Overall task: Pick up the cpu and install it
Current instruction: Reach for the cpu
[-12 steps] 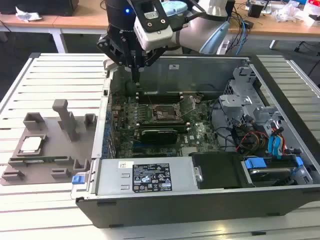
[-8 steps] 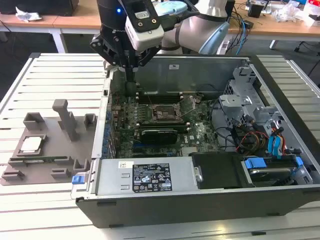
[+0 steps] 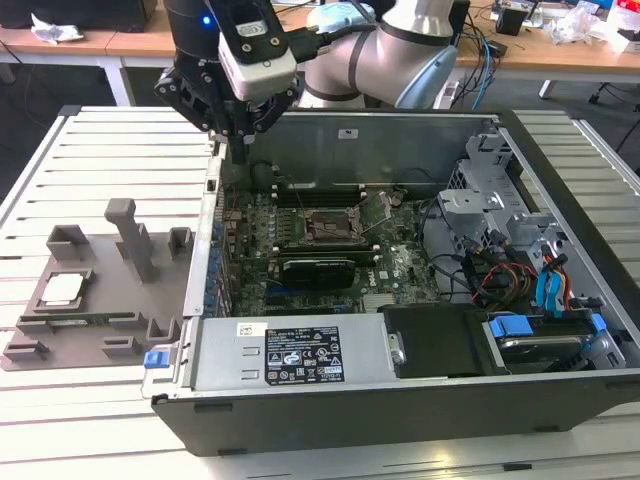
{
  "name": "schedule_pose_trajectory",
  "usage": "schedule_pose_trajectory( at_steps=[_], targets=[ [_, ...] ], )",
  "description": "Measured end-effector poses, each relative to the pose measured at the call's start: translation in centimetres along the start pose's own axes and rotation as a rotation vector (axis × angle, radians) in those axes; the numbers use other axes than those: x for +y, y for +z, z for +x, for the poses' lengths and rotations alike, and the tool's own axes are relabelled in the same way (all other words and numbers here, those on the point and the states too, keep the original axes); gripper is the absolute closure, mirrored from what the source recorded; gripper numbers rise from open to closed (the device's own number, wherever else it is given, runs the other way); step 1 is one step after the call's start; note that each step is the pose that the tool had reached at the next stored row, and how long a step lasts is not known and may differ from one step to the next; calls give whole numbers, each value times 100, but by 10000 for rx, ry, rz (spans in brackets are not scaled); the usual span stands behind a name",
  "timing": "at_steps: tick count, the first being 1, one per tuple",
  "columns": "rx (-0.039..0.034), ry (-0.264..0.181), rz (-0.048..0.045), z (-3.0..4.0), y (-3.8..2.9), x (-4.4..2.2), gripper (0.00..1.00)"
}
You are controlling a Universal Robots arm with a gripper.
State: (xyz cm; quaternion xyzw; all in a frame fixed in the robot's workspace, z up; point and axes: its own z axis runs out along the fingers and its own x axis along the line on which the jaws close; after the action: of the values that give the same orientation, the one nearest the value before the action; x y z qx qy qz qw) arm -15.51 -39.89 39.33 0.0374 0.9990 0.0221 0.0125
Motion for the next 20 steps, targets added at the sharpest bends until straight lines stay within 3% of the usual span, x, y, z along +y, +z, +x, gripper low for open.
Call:
schedule_pose_trajectory(
  at_steps=[16,20],
  targets=[
    [0,1,0,376,-10,-28,89],
    [0,-1,0,502,-13,-37,89]
  ],
)
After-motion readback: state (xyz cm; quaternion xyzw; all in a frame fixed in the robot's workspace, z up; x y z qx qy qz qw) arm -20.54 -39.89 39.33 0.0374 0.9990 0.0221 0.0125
